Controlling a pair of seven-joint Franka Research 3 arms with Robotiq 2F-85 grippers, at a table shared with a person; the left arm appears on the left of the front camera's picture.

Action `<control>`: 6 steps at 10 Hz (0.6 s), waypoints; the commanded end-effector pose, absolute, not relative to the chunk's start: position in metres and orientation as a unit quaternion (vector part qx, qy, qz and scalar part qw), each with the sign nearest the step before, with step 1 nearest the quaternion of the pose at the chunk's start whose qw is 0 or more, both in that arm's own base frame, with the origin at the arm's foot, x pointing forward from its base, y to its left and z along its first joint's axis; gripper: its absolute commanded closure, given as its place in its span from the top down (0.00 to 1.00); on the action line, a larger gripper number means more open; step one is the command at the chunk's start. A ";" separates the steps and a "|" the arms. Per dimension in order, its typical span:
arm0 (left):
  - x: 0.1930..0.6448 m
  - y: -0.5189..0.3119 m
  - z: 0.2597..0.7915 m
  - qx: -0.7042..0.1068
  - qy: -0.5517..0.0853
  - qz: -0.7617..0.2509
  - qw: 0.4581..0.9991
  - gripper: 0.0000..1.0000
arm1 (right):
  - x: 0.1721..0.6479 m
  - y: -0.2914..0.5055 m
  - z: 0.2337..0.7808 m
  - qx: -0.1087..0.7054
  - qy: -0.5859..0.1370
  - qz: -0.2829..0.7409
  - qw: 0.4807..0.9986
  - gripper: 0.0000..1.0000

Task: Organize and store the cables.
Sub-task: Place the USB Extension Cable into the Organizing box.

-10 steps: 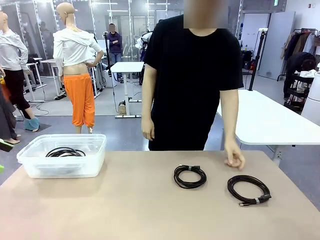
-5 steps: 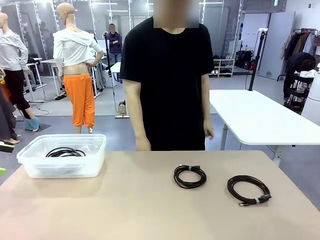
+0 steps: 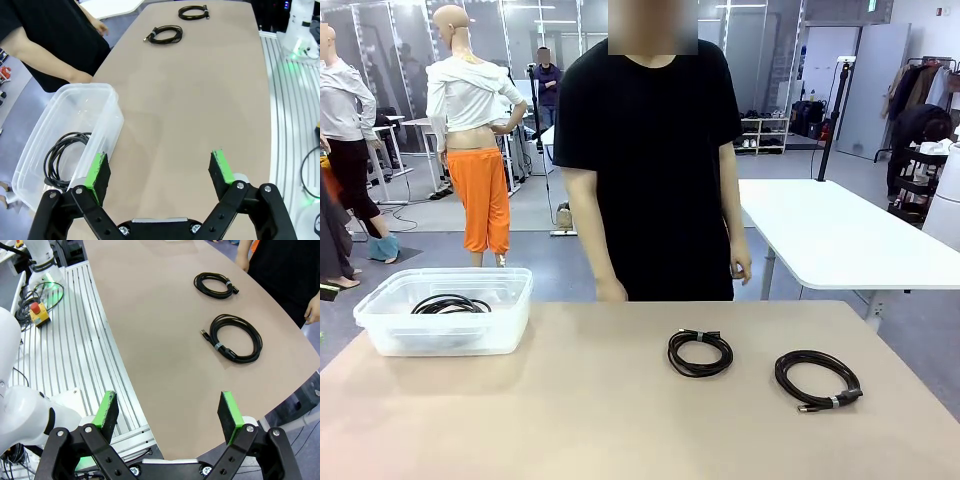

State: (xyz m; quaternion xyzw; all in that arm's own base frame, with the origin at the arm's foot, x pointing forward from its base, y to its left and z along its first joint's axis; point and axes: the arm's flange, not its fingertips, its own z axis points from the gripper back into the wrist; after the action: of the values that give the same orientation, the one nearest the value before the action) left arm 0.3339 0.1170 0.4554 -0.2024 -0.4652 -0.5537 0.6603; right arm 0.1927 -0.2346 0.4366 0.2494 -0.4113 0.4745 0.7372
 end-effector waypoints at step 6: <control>0.335 0.116 0.457 -0.206 -0.478 -0.556 0.648 1.00 | 0.232 -0.152 0.468 0.178 -0.277 0.541 0.774 1.00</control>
State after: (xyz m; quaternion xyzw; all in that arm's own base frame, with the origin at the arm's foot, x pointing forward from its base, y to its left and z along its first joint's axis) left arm 0.3336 0.1149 0.4569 -0.2037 -0.4672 -0.5522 0.6598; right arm 0.2234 -0.1972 0.4646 0.2071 -0.3375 0.5210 0.7562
